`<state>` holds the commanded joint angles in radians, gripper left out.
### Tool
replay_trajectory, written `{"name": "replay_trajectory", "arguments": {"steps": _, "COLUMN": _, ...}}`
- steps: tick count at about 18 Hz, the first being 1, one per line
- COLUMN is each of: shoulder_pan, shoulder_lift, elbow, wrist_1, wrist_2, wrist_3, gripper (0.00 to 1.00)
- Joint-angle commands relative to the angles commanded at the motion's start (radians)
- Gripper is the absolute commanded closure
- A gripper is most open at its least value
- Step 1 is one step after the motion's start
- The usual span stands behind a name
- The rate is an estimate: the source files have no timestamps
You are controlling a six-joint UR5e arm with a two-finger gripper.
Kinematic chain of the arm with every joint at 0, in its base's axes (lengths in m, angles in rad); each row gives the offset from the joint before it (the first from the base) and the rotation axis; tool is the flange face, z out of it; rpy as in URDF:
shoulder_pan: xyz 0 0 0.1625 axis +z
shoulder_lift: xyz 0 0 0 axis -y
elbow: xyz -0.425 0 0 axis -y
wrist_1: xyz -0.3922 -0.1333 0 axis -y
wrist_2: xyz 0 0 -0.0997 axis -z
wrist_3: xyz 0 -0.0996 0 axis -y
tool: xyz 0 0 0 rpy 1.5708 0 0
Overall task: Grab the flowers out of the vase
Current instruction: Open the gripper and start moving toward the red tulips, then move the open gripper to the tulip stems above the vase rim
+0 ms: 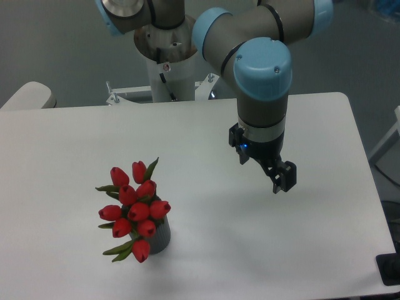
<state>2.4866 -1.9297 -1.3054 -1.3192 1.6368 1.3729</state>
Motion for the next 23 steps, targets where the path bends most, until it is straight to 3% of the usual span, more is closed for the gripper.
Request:
{"name": "replay_trajectory", "arguments": {"steps": 8, "shoulder_pan": 0.002, "shoulder_lift": -0.002, "elbow": -0.002, "wrist_1": 0.012, "wrist_2": -0.067, "wrist_3": -0.008, "gripper": 0.00}}
{"name": "replay_trajectory", "arguments": {"steps": 12, "shoulder_pan": 0.012, "shoulder_lift": -0.002, "elbow": -0.008, "wrist_1": 0.015, "wrist_2": -0.184, "wrist_3": -0.014, "gripper": 0.00}}
{"name": "replay_trajectory", "arguments": {"steps": 19, "shoulder_pan": 0.055, "shoulder_lift": -0.005, "elbow": -0.055, "wrist_1": 0.043, "wrist_2": -0.515, "wrist_3": -0.023, "gripper": 0.00}}
{"name": "replay_trajectory", "arguments": {"steps": 21, "shoulder_pan": 0.072, "shoulder_lift": -0.003, "elbow": -0.081, "wrist_1": 0.045, "wrist_2": -0.540, "wrist_3": -0.025, "gripper": 0.00}}
{"name": "replay_trajectory", "arguments": {"steps": 23, "shoulder_pan": 0.093, "shoulder_lift": -0.003, "elbow": -0.121, "wrist_1": 0.051, "wrist_2": -0.633, "wrist_3": -0.023, "gripper": 0.00}}
